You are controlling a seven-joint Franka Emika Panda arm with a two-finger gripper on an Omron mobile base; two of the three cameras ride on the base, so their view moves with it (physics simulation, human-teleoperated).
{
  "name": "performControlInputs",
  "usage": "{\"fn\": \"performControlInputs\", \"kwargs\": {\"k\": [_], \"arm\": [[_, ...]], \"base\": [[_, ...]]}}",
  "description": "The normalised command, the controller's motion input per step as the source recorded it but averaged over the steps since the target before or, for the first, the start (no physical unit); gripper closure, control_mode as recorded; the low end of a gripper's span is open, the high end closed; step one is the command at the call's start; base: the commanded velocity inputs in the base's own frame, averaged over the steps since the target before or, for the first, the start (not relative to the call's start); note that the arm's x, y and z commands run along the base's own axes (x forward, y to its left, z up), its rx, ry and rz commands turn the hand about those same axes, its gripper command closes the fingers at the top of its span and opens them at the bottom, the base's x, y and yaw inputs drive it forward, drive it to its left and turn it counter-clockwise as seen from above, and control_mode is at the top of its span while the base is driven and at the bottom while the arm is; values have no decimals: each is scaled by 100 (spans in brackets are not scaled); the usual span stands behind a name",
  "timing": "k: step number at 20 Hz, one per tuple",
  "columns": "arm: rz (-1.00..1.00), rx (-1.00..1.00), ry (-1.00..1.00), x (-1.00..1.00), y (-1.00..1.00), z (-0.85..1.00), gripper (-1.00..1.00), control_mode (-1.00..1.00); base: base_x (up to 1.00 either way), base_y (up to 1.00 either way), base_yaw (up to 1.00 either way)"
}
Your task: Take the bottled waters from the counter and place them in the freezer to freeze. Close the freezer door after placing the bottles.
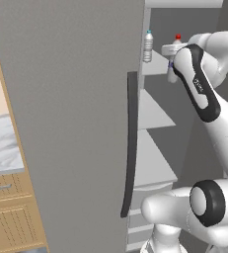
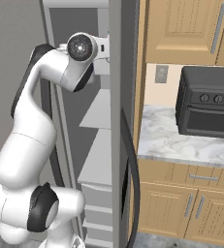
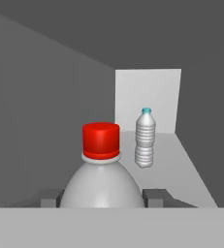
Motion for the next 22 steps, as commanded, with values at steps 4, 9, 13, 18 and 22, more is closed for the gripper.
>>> {"fn": "performControlInputs", "kwargs": {"k": [4, 9, 13, 18, 22], "arm": [[0, 0, -6, 16, 0, 5, 100, -100], [0, 0, -1, 12, 0, 23, 100, -100], [0, 0, 0, 16, 0, 17, 100, -100], [0, 0, 1, 20, 0, 3, 100, -100], [1, 0, 2, 26, 0, 0, 100, -100]], "base": [[0, 0, 0], [0, 0, 0], [0, 0, 0], [0, 0, 0], [0, 0, 0]]}}
